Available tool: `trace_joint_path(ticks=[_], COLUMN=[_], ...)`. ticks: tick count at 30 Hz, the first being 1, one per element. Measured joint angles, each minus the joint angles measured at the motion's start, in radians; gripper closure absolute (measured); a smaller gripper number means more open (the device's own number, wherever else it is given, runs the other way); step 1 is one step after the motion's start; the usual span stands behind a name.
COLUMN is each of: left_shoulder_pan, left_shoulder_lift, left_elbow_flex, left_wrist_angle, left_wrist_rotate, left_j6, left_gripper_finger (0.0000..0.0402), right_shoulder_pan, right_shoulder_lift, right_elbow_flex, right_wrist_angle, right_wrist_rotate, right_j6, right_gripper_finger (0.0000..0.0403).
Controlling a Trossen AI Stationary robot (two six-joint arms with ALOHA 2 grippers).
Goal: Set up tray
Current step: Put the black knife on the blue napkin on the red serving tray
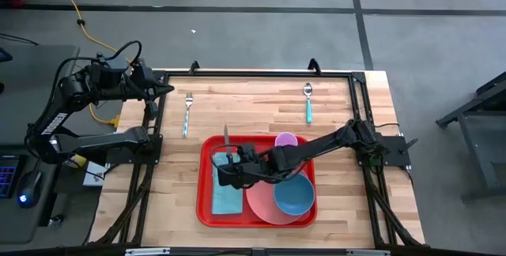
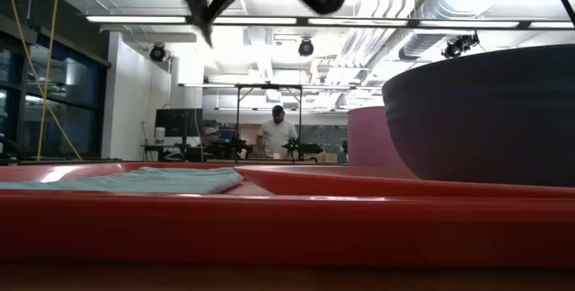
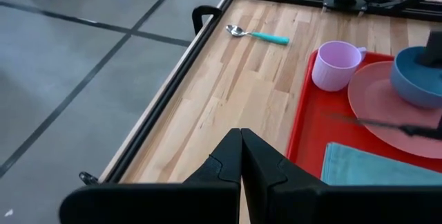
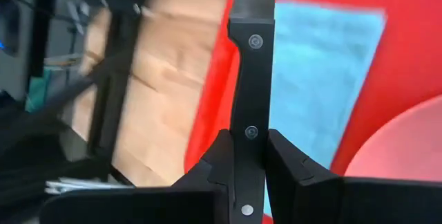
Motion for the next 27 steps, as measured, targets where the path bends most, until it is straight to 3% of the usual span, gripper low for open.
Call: trace_joint_path(ticks=[7, 27], left_shoulder_pan=[0.0, 0.0], left_shoulder_lift=[0.0, 0.0], left_elbow_flex=[0.0, 0.0], left_wrist_angle=[0.003, 0.002], left_wrist_rotate=[-0.001, -0.001], left_j6=[-0.001, -0.035], left_gripper_finger=[0.0366, 0.0366], right_shoulder_pan=[0.049, 0.058], right_shoulder_lift=[0.083, 0.188], right_elbow_flex=[0.002, 0.001], right_wrist_angle=[0.116, 0.104], right_wrist_rotate=[-0.052, -0.096], right_j6=[0.058, 0.165], right_gripper_finger=[0.0371, 0.0371])
